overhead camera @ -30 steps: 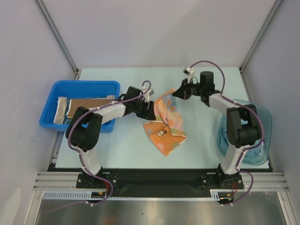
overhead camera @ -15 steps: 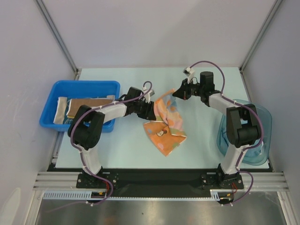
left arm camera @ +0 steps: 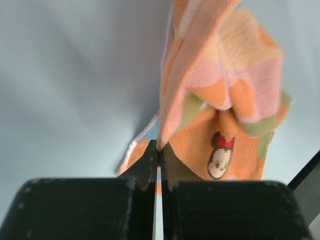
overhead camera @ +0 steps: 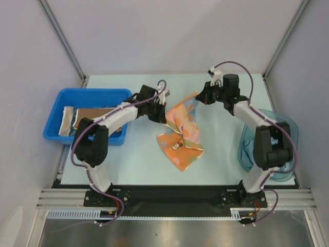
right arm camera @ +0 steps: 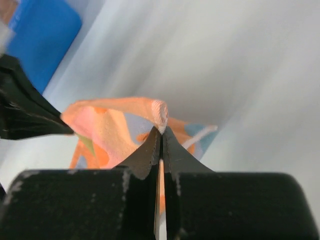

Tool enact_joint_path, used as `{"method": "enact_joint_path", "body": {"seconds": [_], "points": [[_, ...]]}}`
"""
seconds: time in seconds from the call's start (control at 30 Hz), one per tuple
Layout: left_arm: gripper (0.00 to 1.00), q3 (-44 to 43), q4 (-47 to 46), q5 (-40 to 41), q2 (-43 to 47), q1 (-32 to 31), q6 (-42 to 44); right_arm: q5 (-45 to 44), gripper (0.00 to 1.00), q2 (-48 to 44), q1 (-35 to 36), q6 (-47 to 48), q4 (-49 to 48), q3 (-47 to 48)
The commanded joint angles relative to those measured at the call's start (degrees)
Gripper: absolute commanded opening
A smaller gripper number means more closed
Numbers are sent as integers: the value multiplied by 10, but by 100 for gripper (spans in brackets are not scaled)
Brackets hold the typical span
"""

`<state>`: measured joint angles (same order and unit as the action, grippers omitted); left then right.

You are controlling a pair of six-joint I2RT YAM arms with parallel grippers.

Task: Fold and stack the towels
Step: Flatten out the crumpled towel

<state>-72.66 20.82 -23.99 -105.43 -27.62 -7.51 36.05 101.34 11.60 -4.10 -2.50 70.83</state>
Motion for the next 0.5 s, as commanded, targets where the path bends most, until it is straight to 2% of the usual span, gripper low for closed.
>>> {"method": "enact_joint_path", "body": {"seconds": [0.0, 0.03, 0.07, 0.13, 0.23, 0.47], "points": [[0, -135, 140, 93, 122, -11, 73, -144, 0, -170, 7, -31, 70, 62], [0, -184, 170, 112, 138, -16, 107, -166, 0, -197, 16, -31, 101, 61], [0, -202, 221, 124, 165, -25, 120, -192, 0, -231, 22, -28, 115, 57], [0, -238, 262, 157, 196, -37, 143, -219, 0, -328, 40, -12, 142, 36], [0, -245, 300, 189, 260, -69, 155, -250, 0, -436, 83, -3, 168, 14], [0, -298, 331, 149, 362, -127, 116, -245, 0, -572, 161, -32, 147, -9]]}}
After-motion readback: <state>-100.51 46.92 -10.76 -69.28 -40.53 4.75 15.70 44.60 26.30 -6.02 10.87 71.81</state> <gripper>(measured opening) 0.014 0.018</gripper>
